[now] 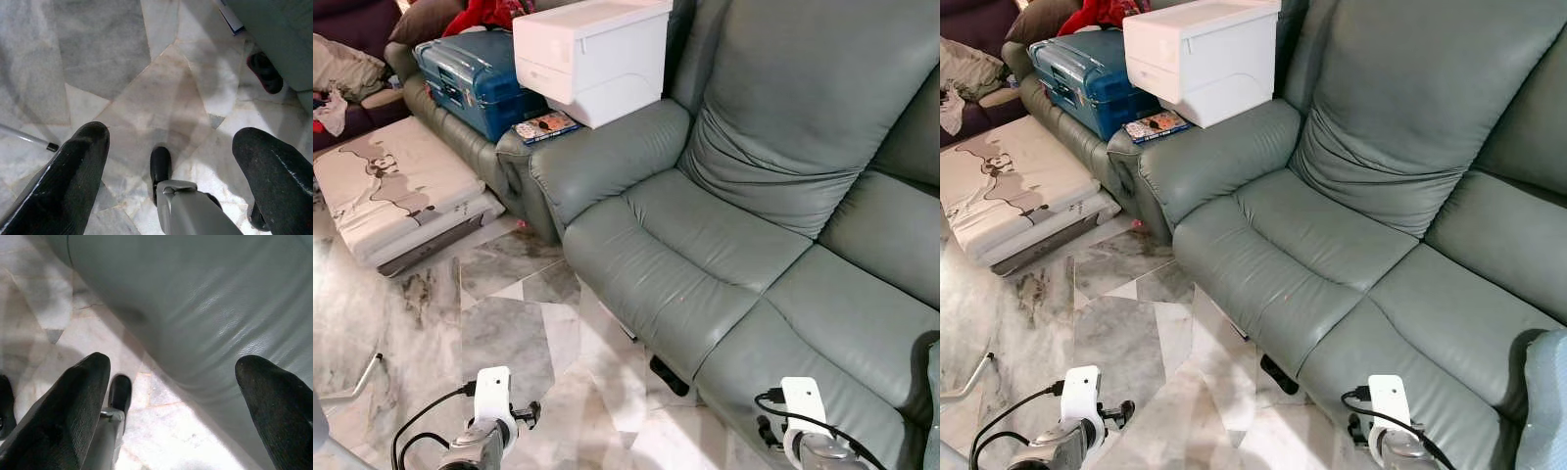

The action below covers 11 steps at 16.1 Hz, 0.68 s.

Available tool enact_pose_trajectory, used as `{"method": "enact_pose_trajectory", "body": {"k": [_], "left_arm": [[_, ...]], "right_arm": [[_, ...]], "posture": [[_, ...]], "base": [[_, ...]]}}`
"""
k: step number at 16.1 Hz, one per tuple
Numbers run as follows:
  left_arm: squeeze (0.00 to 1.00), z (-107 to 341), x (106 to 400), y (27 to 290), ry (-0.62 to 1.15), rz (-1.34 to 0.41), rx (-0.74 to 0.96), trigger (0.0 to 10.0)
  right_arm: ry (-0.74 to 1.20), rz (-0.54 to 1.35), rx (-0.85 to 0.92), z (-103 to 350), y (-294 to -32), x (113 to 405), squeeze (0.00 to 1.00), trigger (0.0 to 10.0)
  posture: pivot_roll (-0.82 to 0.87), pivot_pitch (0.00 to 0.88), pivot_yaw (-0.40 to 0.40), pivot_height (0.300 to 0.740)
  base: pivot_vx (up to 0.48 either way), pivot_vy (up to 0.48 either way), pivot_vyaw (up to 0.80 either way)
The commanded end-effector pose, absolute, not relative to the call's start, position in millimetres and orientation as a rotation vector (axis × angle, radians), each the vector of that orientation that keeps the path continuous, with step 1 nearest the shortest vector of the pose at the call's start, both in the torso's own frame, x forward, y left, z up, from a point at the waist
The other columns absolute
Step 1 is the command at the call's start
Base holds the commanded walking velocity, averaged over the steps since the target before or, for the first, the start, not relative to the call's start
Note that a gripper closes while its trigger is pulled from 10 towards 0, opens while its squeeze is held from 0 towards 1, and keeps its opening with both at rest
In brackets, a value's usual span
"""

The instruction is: Picking trash to rubbish bin

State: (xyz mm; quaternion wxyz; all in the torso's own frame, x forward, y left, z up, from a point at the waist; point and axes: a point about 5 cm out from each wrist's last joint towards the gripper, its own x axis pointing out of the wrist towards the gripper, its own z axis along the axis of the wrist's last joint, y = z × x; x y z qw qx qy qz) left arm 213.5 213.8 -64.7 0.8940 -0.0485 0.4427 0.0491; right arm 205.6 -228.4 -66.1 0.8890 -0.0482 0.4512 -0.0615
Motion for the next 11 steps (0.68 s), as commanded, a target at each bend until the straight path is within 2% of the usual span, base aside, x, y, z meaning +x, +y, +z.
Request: {"method": "enact_pose_trajectory", "body": {"k": [1, 3, 6, 9, 11], "left_arm": [[0.00, -62.0, 214.6, 222.1, 0.902, 0.111, -0.074, 10.0], [0.00, -50.5, 227.5, 233.2, 0.822, 0.135, -0.093, 10.0], [0.00, -14.5, 266.6, 246.7, 0.606, 0.139, -0.118, 10.0], [0.00, -0.5, 277.4, 251.9, 0.509, 0.140, -0.152, 10.0], [0.00, 16.3, 286.5, 249.1, 0.357, 0.066, -0.138, 10.0]], "right_arm": [[0.917, -0.136, -0.097, -63.0, -230.1, 210.0, 0.00, 10.0], [0.821, -0.175, -0.087, -47.6, -240.3, 229.3, 0.00, 10.0], [0.707, -0.185, -0.141, -26.2, -259.8, 248.0, 0.00, 10.0], [0.595, -0.207, -0.129, -7.8, -271.0, 262.1, 0.00, 10.0], [0.433, -0.181, -0.082, 14.2, -271.3, 277.9, 0.00, 10.0]], "posture": [[-0.02, 0.061, 0.054, 0.740], [-0.02, 0.068, 0.056, 0.740], [-0.02, 0.074, 0.054, 0.740], [-0.02, 0.074, 0.053, 0.740], [-0.03, 0.075, 0.046, 0.740]], "base": [[0.000, 0.000, 0.00], [0.000, 0.000, 0.00], [0.000, 0.000, 0.00], [0.000, 0.000, 0.00], [0.000, 0.000, 0.00]]}}
